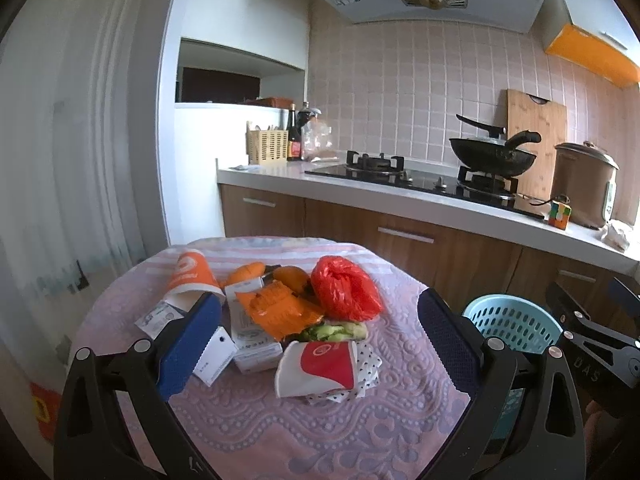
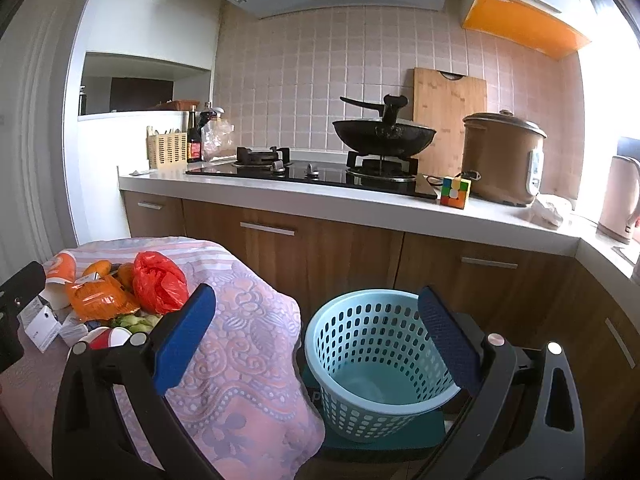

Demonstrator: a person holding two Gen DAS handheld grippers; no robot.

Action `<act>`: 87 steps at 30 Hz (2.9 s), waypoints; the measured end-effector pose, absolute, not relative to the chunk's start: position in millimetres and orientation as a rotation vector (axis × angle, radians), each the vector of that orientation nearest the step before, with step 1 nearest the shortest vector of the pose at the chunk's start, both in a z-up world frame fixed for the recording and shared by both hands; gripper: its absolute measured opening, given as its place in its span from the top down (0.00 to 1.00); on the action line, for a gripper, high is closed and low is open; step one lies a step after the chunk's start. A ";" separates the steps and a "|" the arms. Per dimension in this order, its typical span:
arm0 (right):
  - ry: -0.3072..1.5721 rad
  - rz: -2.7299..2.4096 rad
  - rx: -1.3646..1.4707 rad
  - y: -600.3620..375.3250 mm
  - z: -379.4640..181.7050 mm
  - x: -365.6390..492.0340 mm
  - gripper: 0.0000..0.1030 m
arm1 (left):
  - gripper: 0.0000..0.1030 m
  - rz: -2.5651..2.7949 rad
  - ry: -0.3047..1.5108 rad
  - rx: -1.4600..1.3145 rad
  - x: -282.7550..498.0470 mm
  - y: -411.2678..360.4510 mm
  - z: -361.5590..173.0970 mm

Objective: Collect trash
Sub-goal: 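Move both grippers toward the trash on the pink tablecloth, then grasp the red-and-white paper cup with the right gripper while the left grasps the white milk carton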

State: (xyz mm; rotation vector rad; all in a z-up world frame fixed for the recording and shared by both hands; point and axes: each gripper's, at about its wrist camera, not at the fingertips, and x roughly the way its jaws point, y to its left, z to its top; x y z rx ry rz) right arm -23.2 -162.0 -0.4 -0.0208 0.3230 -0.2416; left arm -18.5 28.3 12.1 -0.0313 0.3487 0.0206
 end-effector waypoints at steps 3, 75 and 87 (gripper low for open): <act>0.323 -0.235 -0.023 -160.3 -0.8 -24.0 0.07 | 0.07 0.021 0.346 -0.045 -20.0 31.2 11.3; 0.479 0.183 -0.056 -86.8 -45.0 33.6 0.59 | 0.08 0.115 0.653 -0.271 36.3 171.8 -55.6; 0.581 0.311 -0.108 -38.6 -69.6 52.1 0.59 | 0.12 0.181 0.770 -0.231 32.4 202.5 -78.9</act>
